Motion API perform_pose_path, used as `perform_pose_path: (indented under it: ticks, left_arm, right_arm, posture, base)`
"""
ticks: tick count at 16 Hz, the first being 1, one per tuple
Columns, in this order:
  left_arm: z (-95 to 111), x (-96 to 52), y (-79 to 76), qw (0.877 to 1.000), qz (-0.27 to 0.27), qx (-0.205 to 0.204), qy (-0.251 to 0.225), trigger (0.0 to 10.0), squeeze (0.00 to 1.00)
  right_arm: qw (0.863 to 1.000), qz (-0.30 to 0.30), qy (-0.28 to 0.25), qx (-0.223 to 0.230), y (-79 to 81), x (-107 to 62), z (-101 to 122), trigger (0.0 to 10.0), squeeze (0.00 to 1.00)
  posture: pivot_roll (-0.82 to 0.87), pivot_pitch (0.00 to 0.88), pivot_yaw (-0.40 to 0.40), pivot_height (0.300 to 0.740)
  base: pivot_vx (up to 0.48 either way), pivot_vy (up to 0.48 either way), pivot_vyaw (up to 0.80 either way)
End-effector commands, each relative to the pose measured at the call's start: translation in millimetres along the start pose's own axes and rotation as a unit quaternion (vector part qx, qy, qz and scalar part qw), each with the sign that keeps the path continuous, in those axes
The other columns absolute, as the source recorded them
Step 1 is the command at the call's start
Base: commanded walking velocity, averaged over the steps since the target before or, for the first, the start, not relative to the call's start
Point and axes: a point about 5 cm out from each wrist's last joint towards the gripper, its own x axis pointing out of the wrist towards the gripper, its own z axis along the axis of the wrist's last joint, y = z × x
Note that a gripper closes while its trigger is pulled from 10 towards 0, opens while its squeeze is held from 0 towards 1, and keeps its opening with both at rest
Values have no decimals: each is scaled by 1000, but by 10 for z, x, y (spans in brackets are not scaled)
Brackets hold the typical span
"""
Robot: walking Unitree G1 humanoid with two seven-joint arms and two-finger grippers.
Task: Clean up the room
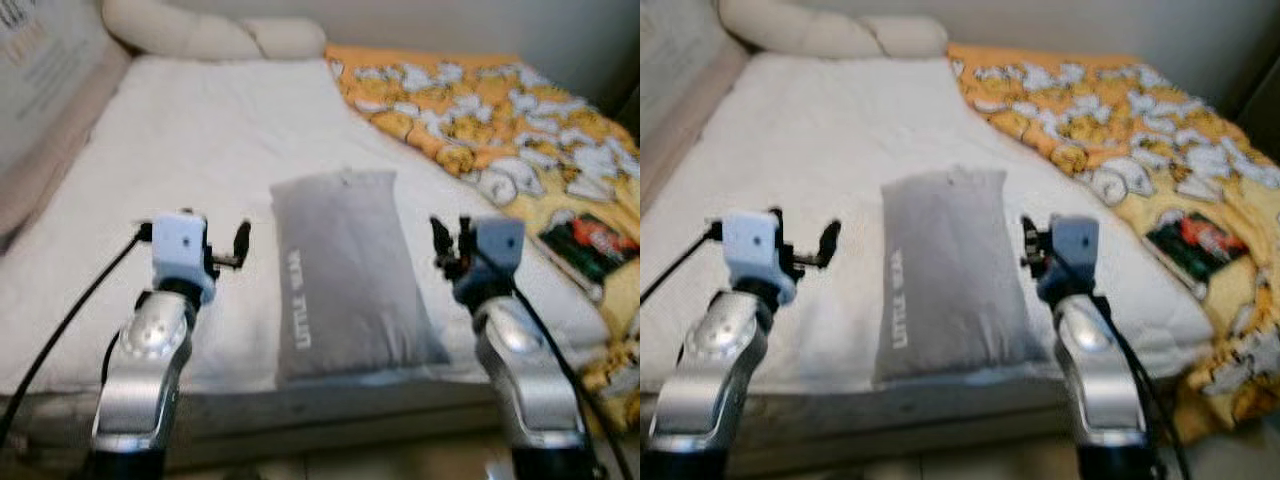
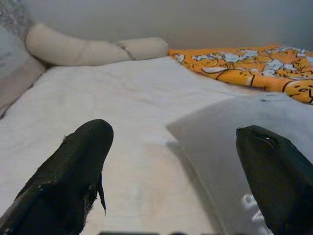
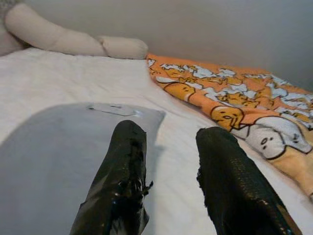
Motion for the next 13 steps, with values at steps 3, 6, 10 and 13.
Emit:
perform_pose_path:
  ticks: [3, 6, 10, 13]
  left_arm:
    - [29, 42, -119, 1000, -22, 0, -8, 10000, 0]
    - [35, 56, -133, 1000, -27, 1, -11, 10000, 0]
    - [37, 62, -139, 1000, -27, 0, -13, 10000, 0]
    - [35, 62, -137, 1000, -27, -1, -12, 10000, 0]
  right_arm:
    - [999, -30, 8, -5, -157, -10, -43, 10000, 0]
    - [1000, -30, 10, -4, -155, -5, -54, 10000, 0]
    - [999, -31, 11, -5, -184, 5, -64, 10000, 0]
    - [999, -34, 11, -5, -200, 3, -62, 10000, 0]
  posture:
    - [55, 0, -58, 740]
    - [54, 0, -59, 740]
    - [53, 0, -59, 740]
    - [50, 0, -58, 740]
  base:
    - [277, 0, 0]
    - [276, 0, 0]
    - [277, 0, 0]
    - [276, 0, 0]
